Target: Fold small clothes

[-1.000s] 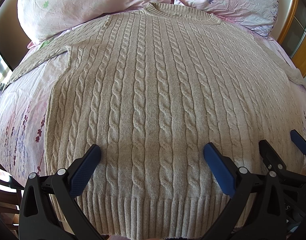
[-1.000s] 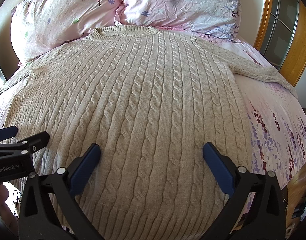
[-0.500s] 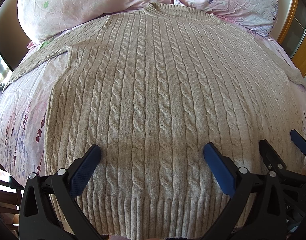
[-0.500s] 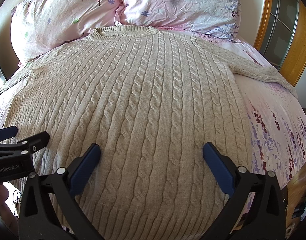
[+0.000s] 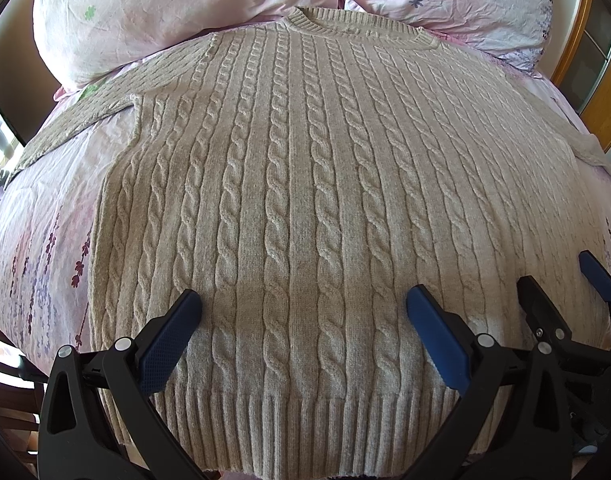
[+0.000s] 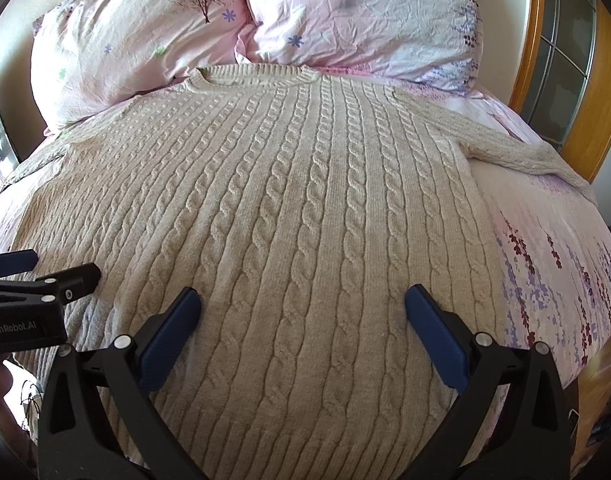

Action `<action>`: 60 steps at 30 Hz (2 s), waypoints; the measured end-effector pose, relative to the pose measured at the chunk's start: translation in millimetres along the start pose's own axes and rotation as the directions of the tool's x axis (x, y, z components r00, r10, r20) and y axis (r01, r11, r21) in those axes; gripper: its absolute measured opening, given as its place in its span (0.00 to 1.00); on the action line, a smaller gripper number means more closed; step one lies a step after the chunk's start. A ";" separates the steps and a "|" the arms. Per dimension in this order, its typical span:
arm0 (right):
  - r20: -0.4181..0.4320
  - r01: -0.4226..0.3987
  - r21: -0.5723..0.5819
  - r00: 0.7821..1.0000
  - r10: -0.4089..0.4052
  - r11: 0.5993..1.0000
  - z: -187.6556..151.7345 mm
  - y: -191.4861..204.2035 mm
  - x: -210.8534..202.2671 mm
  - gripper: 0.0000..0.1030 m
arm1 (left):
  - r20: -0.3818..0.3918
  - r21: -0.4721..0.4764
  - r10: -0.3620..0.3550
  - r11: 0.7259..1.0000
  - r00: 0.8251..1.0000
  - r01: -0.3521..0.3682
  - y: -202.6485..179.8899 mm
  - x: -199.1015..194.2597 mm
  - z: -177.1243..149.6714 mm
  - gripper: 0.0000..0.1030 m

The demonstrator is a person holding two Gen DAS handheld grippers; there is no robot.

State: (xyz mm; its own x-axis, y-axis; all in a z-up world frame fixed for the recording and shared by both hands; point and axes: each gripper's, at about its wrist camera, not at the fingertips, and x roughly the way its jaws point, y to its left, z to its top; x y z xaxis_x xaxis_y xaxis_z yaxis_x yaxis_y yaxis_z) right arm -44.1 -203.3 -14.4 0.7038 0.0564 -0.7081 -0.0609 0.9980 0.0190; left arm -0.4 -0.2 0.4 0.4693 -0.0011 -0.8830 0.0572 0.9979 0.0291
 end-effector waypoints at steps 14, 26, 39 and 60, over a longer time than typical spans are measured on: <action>0.096 -0.035 0.891 0.989 -0.111 0.453 59.1 -393.3 20.4 0.55 | 0.368 -0.056 -0.215 0.966 0.905 0.252 84.7 -23.7 34.3 0.99; 0.047 0.012 0.946 0.984 -0.172 0.325 62.1 -448.2 73.2 0.07 | 0.454 -0.442 -0.109 0.834 0.884 0.330 250.7 -17.3 63.4 0.99; 0.140 -0.491 -0.026 0.861 0.490 0.871 230.4 15.2 82.5 0.30 | 0.450 -0.671 0.021 0.667 0.893 0.322 349.7 7.7 49.6 0.95; 0.229 -0.255 0.196 0.951 0.209 0.947 159.7 -123.0 35.1 0.66 | 0.413 -0.891 0.097 0.246 0.905 0.381 499.1 64.9 57.3 0.26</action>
State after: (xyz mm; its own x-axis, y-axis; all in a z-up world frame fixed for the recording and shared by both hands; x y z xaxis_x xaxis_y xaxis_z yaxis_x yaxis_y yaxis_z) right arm 101.1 -319.3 71.1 0.8185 0.2690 -0.5076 -0.0987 0.9363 0.3371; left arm 109.0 494.1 -15.6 0.7947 0.0693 -0.6031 -0.5928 0.3026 -0.7463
